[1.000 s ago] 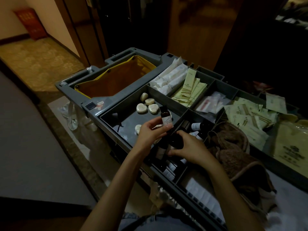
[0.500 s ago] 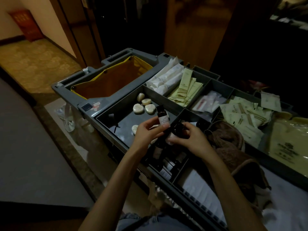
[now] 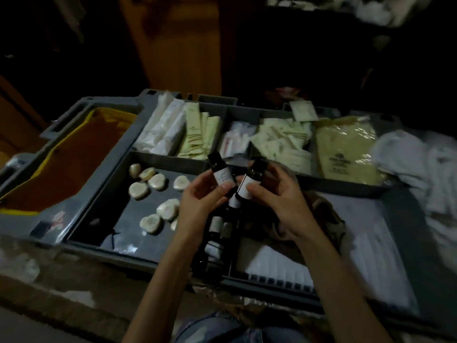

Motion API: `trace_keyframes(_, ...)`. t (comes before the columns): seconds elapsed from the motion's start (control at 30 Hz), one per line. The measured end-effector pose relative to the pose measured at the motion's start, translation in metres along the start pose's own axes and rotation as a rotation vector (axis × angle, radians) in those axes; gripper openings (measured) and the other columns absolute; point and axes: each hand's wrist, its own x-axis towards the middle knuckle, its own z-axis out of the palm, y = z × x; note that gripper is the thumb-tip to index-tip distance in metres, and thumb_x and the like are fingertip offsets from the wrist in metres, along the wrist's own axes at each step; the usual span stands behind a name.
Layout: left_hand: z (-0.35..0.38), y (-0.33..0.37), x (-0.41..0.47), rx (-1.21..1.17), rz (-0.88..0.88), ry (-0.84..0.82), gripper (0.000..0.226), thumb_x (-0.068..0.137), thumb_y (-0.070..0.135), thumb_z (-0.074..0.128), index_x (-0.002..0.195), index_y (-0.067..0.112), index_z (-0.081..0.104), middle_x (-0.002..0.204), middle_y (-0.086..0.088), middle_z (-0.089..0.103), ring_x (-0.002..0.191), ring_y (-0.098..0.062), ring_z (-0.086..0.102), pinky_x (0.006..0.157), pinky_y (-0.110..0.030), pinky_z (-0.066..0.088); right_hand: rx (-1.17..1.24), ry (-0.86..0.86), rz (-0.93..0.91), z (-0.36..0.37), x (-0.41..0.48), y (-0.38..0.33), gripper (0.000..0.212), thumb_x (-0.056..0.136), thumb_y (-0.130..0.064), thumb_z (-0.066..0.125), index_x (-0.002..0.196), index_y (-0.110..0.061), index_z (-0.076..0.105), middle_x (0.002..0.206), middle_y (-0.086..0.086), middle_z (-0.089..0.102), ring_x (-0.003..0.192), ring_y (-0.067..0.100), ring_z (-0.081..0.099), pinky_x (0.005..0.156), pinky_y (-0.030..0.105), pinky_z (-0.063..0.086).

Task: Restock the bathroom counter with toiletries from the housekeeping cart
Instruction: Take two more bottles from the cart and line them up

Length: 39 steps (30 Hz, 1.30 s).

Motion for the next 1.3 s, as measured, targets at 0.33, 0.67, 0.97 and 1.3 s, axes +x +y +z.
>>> trace_keyframes(0.33,0.127,0.004,-0.037,0.162,-0.06,-0.764,0.04,0.075,0.018,0.068,0.114,0.012,0.065,0.101,-0.003,0.074,0.092,-0.017,0.071,0.075,-0.026,0.055,0.079,0.674,-0.12,-0.073,-0.148,-0.044,0.042,0.075,-0.018,0.068,0.116,-0.025,0.06,0.107,0.008,0.073,0.102,0.024,0.069,0.081,0.037,0.058)
trace_keyframes(0.67,0.201,-0.018,-0.172,0.205,-0.262,-1.403,0.041,0.077,0.008,0.069,0.118,0.005,0.065,0.104,-0.011,0.073,0.098,-0.025,0.07,0.081,-0.03,0.056,0.093,1.345,-0.161,-0.032,-0.338,-0.054,0.046,0.079,0.0,0.071,0.122,-0.011,0.057,0.106,0.008,0.073,0.095,0.022,0.071,0.072,0.027,0.056)
trace_keyframes(0.97,0.228,-0.025,-0.319,0.313,-0.262,-2.056,0.033,0.066,0.019,0.073,0.098,0.021,0.067,0.087,0.01,0.075,0.084,-0.005,0.07,0.071,-0.021,0.056,0.1,1.975,-0.229,0.057,-0.462,-0.039,0.048,0.076,0.001,0.071,0.12,-0.014,0.058,0.103,0.006,0.074,0.093,0.021,0.071,0.074,0.028,0.057)
trace_keyframes(1.3,0.133,-0.032,-0.489,0.387,-0.471,-2.762,0.032,0.066,0.019,0.074,0.097,0.022,0.068,0.086,0.006,0.075,0.085,-0.004,0.069,0.068,-0.013,0.051,0.252,2.645,-0.381,0.223,-0.532,0.002,0.048,0.075,0.002,0.07,0.121,-0.007,0.058,0.103,0.015,0.073,0.095,0.029,0.071,0.074,0.031,0.058)
